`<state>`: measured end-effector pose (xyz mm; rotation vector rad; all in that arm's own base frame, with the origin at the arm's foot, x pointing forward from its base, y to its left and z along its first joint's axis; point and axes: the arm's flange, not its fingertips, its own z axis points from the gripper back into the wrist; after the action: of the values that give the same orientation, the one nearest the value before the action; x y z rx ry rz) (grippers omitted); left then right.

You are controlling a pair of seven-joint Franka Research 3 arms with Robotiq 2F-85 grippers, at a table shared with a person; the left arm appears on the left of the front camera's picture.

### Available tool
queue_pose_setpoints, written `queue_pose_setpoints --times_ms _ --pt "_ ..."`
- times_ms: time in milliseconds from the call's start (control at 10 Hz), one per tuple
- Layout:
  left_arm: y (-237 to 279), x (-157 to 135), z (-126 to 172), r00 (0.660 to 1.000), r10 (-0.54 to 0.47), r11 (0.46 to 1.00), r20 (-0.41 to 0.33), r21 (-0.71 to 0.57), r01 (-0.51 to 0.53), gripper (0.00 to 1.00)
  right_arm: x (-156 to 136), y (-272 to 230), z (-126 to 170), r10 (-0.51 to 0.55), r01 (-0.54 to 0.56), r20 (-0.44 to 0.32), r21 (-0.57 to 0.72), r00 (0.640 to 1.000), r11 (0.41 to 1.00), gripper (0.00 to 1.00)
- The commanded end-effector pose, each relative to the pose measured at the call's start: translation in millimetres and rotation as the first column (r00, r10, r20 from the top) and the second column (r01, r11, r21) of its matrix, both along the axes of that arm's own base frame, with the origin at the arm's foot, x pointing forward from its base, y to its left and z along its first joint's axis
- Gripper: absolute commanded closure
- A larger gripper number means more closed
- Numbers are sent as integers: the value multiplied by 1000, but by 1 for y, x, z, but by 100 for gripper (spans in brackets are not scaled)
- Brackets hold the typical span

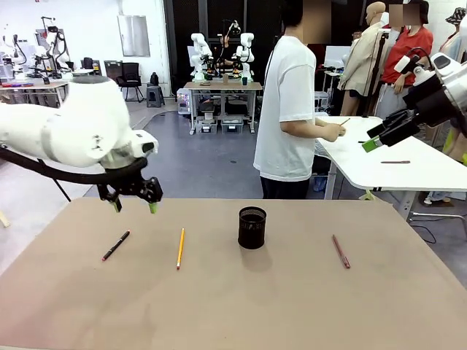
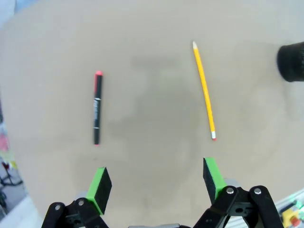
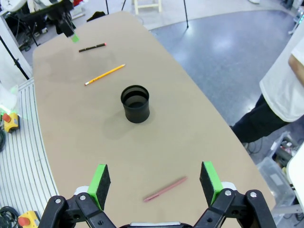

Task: Place the pens into the pen holder.
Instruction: Pick up a writing instrument from the table and place it into the Pen holder.

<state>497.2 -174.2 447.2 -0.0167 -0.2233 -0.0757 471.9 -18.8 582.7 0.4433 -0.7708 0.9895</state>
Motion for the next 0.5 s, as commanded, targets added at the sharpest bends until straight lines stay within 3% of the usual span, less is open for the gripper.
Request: queue_pose_setpoints --times_ms 0,100,400 --pt "-24 31 -10 992 128 990 -18 56 -126 0 1 1 3 -2 2 5 1 1000 1000 0" --pt "-28 38 -24 985 170 984 -24 67 -168 0 1 1 3 -2 2 5 1 1000 1000 0" --pt "-48 56 -61 983 152 988 -106 54 -147 0 1 1 3 -2 2 5 1 1000 1000 0"
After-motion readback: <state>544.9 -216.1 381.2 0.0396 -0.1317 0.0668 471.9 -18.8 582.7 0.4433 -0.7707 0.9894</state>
